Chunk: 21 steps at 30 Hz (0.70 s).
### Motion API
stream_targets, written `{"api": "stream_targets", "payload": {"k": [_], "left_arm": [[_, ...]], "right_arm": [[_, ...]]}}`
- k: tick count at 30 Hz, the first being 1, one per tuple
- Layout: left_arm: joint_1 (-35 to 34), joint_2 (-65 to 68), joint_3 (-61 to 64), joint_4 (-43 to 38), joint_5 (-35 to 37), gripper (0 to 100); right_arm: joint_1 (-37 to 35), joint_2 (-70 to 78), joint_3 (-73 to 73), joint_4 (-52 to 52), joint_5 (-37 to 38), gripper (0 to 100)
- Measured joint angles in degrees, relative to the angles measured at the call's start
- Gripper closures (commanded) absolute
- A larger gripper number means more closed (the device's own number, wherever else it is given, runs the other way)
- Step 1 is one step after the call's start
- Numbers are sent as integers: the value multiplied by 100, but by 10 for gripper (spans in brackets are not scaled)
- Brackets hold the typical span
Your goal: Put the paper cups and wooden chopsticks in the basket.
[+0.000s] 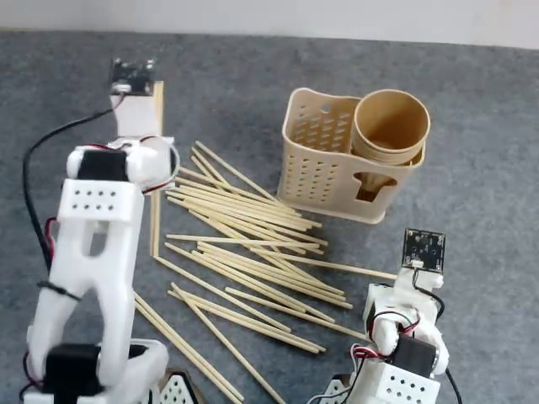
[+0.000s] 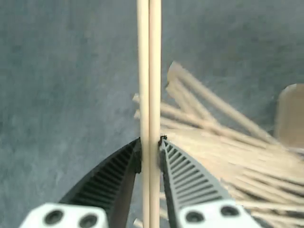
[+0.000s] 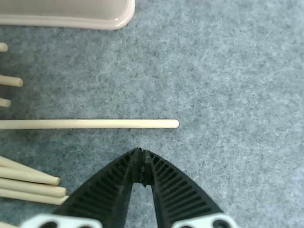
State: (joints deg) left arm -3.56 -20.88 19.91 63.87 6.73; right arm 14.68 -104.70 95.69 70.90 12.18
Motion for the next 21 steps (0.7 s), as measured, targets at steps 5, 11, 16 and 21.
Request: {"api": "stream_targets", "payload": {"k": [5,11,16,21], "left_arm": [[475,-545,-677,0,0,995],[1292,-941,-1626,0,0,995],[1890,-1002,-2022,-738,0,995],[2242,-1002,-1837,-2092,0,995]], "right_arm": [[0,0,0,0,0,993],[0,0,0,0,0,993],[0,0,0,0,0,993],[0,0,0,0,0,993]]}}
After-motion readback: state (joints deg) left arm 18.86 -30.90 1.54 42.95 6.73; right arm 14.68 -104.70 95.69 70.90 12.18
